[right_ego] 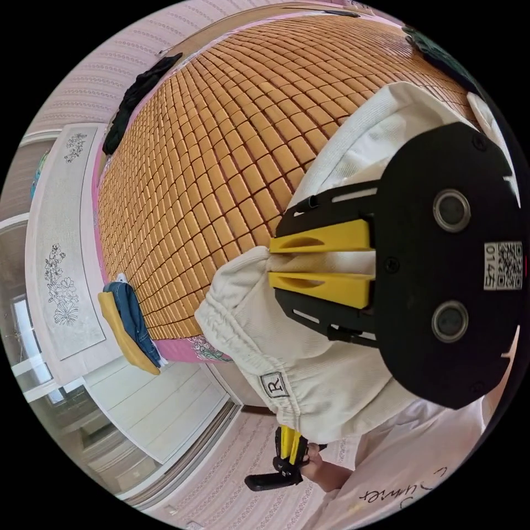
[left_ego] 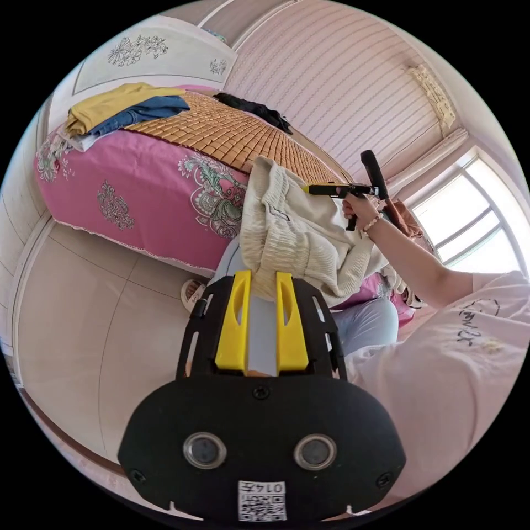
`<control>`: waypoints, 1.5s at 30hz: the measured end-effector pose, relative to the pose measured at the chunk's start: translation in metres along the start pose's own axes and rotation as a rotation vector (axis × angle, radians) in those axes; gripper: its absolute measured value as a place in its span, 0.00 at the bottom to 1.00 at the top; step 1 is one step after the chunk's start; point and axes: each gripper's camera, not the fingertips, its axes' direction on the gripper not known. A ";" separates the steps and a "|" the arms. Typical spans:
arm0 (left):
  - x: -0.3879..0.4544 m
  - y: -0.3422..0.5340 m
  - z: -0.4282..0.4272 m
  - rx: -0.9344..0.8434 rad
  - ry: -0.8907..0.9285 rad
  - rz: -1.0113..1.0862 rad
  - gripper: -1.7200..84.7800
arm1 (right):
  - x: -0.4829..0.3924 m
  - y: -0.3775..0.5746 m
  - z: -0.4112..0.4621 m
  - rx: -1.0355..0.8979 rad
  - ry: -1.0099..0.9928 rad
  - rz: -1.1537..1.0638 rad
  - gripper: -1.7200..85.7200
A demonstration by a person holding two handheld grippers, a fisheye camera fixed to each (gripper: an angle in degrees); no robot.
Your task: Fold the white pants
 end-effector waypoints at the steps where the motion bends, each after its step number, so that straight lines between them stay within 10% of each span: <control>1: 0.001 0.001 -0.002 0.021 -0.012 -0.015 0.02 | -0.002 0.006 -0.007 0.024 -0.002 0.000 0.08; 9: 0.051 -0.003 -0.022 0.172 -0.016 0.226 0.01 | -0.020 0.121 -0.172 0.550 0.029 0.037 0.06; 27: 0.054 0.048 -0.019 0.277 0.174 0.193 0.25 | -0.070 0.214 -0.229 0.598 0.140 -0.010 0.06; 45: 0.130 0.033 -0.007 0.279 0.361 0.484 0.09 | -0.051 0.356 -0.279 0.744 0.161 0.292 0.06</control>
